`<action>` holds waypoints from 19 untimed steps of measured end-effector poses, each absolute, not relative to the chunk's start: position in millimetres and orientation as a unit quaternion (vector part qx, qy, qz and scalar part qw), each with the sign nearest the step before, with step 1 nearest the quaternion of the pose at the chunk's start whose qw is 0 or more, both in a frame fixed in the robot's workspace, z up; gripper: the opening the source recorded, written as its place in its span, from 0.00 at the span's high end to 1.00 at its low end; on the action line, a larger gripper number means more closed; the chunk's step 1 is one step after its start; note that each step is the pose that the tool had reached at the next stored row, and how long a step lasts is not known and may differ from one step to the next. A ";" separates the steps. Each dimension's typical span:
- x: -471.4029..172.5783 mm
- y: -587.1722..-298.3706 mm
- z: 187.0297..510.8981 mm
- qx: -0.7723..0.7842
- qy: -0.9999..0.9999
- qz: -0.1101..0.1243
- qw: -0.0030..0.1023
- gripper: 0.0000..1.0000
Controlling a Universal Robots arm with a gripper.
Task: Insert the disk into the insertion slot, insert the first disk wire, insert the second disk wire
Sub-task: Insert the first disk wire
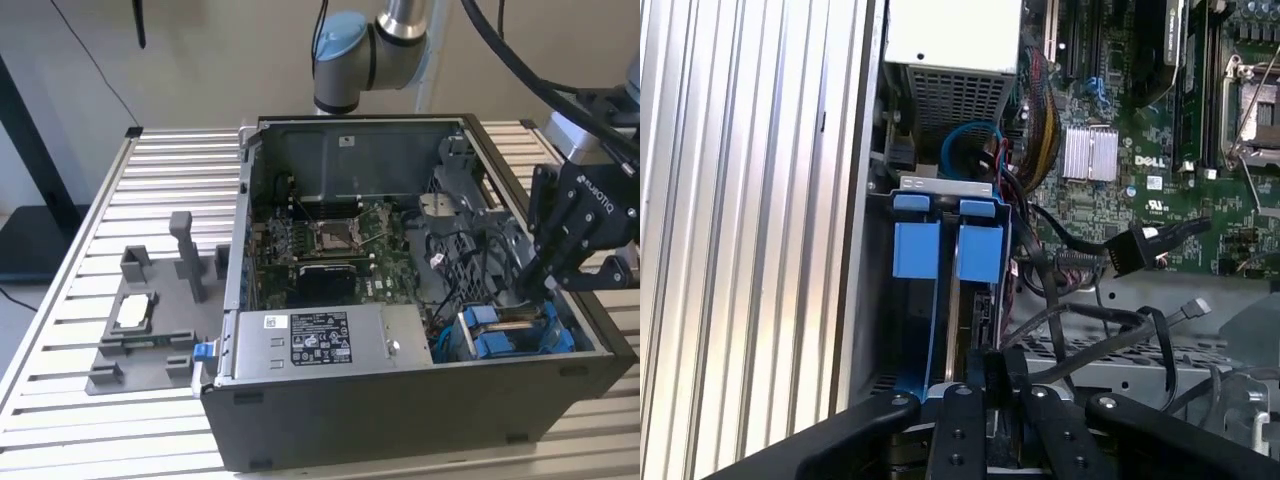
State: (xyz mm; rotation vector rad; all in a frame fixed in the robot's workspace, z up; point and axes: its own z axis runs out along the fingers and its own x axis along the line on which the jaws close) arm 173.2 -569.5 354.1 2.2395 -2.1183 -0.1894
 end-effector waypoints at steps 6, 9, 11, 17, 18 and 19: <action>176.0 -570.0 348.7 0.717 -0.694 -0.062 0.025 0.81; 176.8 -570.0 347.1 0.710 -0.701 -0.062 0.025 0.81; 176.9 -570.0 346.0 0.702 -0.709 -0.063 0.024 0.81; 178.8 -570.0 344.4 0.689 -0.722 -0.063 0.023 0.81; 179.3 -570.0 344.1 0.688 -0.722 -0.063 0.023 0.81; 179.6 -570.0 343.9 0.688 -0.723 -0.063 0.023 0.81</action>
